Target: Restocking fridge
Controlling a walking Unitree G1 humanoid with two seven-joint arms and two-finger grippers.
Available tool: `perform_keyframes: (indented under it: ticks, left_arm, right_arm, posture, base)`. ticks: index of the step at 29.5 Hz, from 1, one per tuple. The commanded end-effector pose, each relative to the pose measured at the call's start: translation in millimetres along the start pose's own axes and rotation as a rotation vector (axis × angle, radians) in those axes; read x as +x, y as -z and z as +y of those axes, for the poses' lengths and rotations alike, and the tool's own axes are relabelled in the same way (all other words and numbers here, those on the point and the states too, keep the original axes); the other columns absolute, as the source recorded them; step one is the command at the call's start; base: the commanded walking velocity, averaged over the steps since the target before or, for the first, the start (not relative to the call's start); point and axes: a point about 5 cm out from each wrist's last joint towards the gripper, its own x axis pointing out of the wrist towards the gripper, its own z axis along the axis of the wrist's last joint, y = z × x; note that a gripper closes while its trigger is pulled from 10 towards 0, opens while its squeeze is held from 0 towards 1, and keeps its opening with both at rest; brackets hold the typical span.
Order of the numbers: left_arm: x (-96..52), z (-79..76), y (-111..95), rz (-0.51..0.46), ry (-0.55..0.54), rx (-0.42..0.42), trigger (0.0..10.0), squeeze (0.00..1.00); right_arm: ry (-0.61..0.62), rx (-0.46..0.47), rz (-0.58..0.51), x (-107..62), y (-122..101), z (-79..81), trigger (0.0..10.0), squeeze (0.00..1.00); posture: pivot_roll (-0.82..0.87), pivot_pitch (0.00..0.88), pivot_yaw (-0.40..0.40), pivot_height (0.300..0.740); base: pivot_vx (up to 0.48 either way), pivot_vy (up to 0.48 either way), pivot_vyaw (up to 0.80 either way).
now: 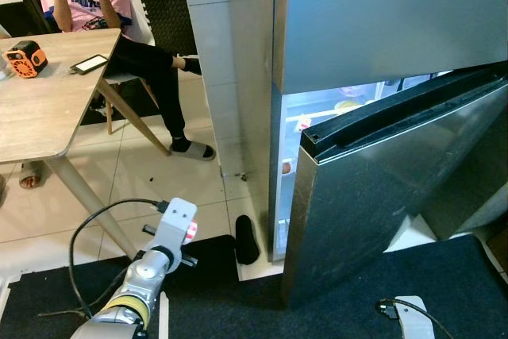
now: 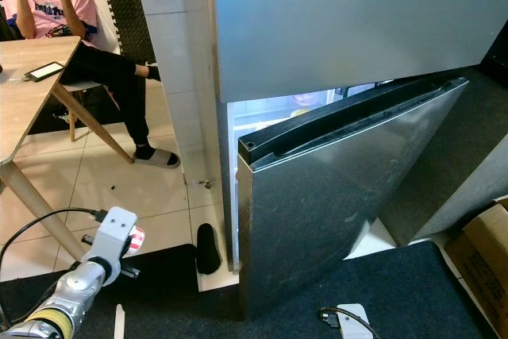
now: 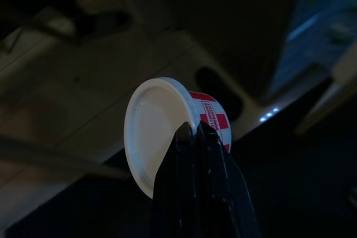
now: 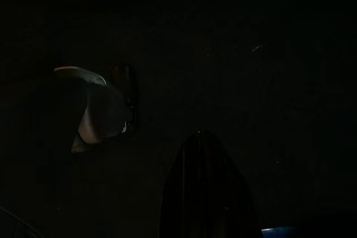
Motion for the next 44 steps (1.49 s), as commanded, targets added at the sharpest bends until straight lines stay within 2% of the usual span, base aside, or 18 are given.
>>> perform_keyframes:
  ticks: [1,2,5,10,12,15,23,27,34,40,44]
  left_arm:
    - [5.8,-12.0,-13,-0.053,0.075,0.041,10.0,0.00]
    - [5.8,-12.0,-13,-0.053,0.075,0.041,10.0,0.00]
    - [14.5,-27.1,-36,-0.138,0.152,0.095,10.0,0.00]
    - [22.7,-35.8,-61,-0.214,0.158,0.116,10.0,0.00]
    - [24.1,-35.1,-65,-0.222,0.143,0.126,10.0,0.00]
    - [26.9,-24.7,-74,-0.237,0.061,0.101,10.0,0.00]
    - [29.0,-18.9,-82,-0.259,-0.013,0.027,10.0,0.00]
    - [31.3,-24.4,-90,-0.281,0.001,-0.009,10.0,0.00]
    - [32.7,-35.1,-95,-0.302,0.039,-0.007,10.0,0.00]
    - [31.0,-27.1,-94,-0.314,-0.030,-0.005,10.0,0.00]
    - [30.4,-24.9,-92,-0.310,-0.035,0.000,10.0,0.00]
  right_arm:
    - [0.011,-0.002,0.003,-0.5,2,-2.8,10.0,0.00]
    - [0.011,-0.002,0.003,-0.5,2,-2.8,10.0,0.00]
    - [0.014,0.007,0.002,-0.5,3,-2.7,10.0,0.00]
    - [0.013,0.004,0.001,-0.4,3,-2.1,10.0,0.00]
    - [0.014,0.005,-0.002,-0.5,2,-2.9,10.0,0.00]
    - [0.020,0.006,-0.007,-0.6,0,-4.6,10.0,0.00]
    - [0.032,0.019,-0.016,-0.7,0,-5.0,10.0,0.00]
    - [0.033,0.031,-0.020,-0.6,0,-4.6,10.0,0.00]
    - [0.035,0.029,-0.023,-0.7,0,-5.2,10.0,0.00]
    - [0.035,0.043,-0.029,-0.6,0,-4.1,10.0,0.00]
    - [0.033,0.043,-0.025,-0.4,1,-2.4,10.0,0.00]
  posture:
    - [-0.01,0.020,0.010,0.740]
    - [-0.01,0.020,0.010,0.740]
    - [-0.01,0.019,0.013,0.740]
    - [-0.02,0.019,0.013,0.740]
    - [-0.02,0.019,0.013,0.740]
    - [-0.02,0.021,0.014,0.740]
    - [-0.02,0.023,0.018,0.740]
    - [-0.02,0.024,0.021,0.740]
    - [-0.03,0.023,0.022,0.740]
    - [-0.02,0.024,0.029,0.740]
    - [-0.02,0.023,0.031,0.740]
  base:
    - [0.000,0.000,0.00]
    - [0.000,0.000,0.00]
    - [0.000,0.000,0.00]
    - [0.000,0.000,0.00]
    - [0.000,0.000,0.00]
    - [0.000,0.000,0.00]
    - [0.000,0.000,0.00]
    - [0.000,0.000,-0.39]
    - [0.000,0.000,-0.78]
    - [0.000,0.000,0.00]
    - [0.000,0.000,0.00]
